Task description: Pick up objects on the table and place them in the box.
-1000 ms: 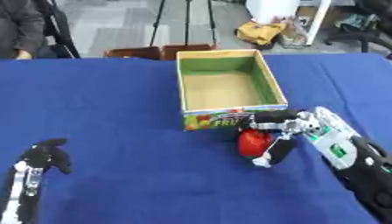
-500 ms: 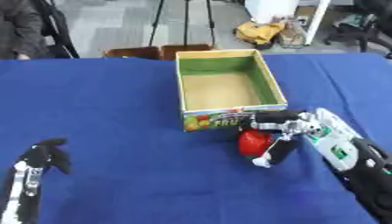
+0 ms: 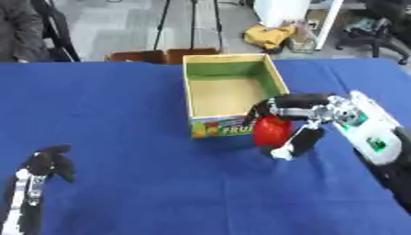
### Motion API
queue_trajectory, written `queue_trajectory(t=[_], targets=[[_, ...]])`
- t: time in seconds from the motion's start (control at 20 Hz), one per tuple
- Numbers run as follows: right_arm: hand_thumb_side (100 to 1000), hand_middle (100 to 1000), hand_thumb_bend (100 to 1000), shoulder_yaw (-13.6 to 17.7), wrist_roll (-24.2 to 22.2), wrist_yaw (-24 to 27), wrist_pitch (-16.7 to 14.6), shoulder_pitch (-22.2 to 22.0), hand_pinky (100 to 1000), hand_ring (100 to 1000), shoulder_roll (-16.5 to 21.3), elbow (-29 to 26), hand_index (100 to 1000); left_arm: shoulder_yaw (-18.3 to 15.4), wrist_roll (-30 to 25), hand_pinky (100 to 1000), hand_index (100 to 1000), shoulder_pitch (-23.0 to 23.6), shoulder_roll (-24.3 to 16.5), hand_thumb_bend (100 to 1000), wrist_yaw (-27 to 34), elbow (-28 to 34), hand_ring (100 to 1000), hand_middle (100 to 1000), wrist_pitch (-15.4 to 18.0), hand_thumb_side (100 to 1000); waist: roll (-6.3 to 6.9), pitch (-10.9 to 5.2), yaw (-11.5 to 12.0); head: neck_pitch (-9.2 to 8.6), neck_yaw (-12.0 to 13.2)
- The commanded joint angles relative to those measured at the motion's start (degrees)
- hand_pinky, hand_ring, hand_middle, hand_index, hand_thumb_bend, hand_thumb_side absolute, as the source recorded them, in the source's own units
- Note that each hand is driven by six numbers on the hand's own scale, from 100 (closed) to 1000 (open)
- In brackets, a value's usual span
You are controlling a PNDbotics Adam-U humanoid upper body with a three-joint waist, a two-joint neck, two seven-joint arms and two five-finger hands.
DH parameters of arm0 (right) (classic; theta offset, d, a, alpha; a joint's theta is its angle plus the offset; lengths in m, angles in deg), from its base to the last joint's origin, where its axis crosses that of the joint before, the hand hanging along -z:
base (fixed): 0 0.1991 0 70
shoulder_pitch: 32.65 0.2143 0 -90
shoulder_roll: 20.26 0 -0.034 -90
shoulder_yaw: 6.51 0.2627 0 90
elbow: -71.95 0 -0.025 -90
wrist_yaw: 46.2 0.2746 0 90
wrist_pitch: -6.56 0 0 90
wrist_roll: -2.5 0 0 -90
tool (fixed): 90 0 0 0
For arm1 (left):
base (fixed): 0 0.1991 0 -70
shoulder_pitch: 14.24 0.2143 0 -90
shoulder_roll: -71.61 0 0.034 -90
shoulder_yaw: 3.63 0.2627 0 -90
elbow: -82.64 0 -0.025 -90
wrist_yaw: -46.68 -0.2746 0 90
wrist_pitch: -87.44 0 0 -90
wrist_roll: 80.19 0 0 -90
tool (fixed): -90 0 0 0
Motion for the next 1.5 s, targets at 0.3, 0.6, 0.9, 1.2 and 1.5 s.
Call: queue_trajectory(t=[0.3,0.6,0.9,1.2,1.5], targets=[[100,829,100,6.6,4.6,-3.3,2.8,6.5,229,627,3.0,9.0,880,1.0,-1.0,565,703,-1.9,-0.9,646,0.2,0.9,362,447,0.4,969,-0.86,0.19,4.7,-1.77,-3.2],[100,827,100,11.1,9.0,-5.8,3.9,8.1,230,629,4.0,17.9,877,1.8,-1.8,565,702,-3.7,-1.1,647,0.3,1.3,361,446,0.4,969,-2.05,1.72,9.8,-4.37,-6.9],[100,828,100,14.2,13.6,-9.2,5.1,8.8,249,646,4.5,24.0,869,2.3,-2.5,566,702,-5.2,-1.1,648,0.3,1.8,360,446,0.4,969,-2.45,3.29,13.5,-6.62,-10.6],[190,860,100,14.6,19.4,-13.9,4.5,8.4,489,782,1.8,28.5,897,2.6,-3.0,566,702,-6.0,-0.5,648,0.7,2.3,360,446,0.3,970,-2.06,4.31,15.5,-8.30,-12.9],[638,887,145,13.7,22.2,-17.6,1.2,8.3,654,856,-0.2,29.1,924,2.5,-3.1,567,702,-6.1,-0.3,649,0.8,2.5,360,446,0.3,969,-2.11,4.34,15.1,-8.73,-13.1]])
